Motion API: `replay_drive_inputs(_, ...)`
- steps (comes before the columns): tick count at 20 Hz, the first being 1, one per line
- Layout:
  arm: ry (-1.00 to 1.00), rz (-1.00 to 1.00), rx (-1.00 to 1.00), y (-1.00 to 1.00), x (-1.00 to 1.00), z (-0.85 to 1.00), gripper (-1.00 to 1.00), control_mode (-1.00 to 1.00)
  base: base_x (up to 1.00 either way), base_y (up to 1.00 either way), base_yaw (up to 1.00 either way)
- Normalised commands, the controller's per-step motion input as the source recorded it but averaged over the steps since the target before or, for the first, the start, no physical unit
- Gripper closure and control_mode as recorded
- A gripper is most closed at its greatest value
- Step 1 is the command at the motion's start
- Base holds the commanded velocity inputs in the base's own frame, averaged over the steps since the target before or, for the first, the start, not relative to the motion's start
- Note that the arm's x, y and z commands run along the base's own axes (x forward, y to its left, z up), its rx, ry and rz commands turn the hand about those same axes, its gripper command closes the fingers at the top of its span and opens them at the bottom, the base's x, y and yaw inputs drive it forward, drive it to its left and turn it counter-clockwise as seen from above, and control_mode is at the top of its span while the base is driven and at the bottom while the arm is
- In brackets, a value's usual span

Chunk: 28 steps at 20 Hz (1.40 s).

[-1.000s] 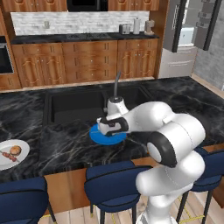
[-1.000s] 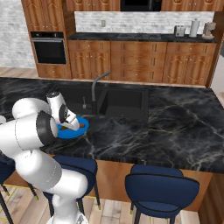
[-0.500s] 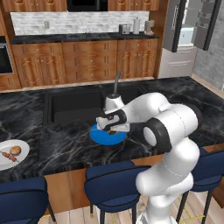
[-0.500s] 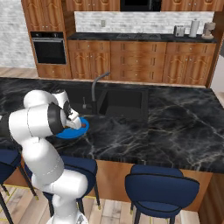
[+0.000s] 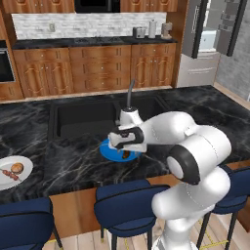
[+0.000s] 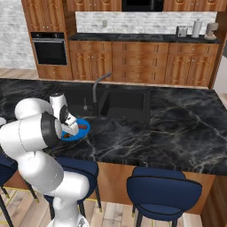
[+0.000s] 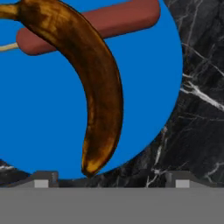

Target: Pick up the tangerine and banana from the fridge and place one fruit on each plate on the dining counter.

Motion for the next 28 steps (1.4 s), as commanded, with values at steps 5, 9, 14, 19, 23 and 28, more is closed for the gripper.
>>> replay_drive_inputs(5, 0.00, -0.03, 0.06, -0.11, -0.32, 0.57, -1.00, -1.00, 0.00, 0.00, 0.00)
replay_drive_inputs(9, -0.02, -0.01, 0.01, -0.15, -0.14, 0.86, -1.00, -1.00, 0.00, 0.00, 0.00)
replay_drive_inputs(14, -0.08, -0.03, 0.00, -0.10, -0.18, 0.85, -1.00, -1.00, 0.00, 0.00, 0.00)
replay_drive_inputs(19, -0.10, -0.04, 0.00, -0.08, -0.28, 0.82, -1.00, -1.00, 0.00, 0.00, 0.00)
replay_drive_inputs(23, -0.12, -0.04, 0.00, -0.10, -0.39, 0.73, -1.00, -1.00, 0.00, 0.00, 0.00)
replay_drive_inputs(28, -0.14, -0.01, 0.00, -0.09, -0.42, 0.70, -1.00, -1.00, 0.00, 0.00, 0.00)
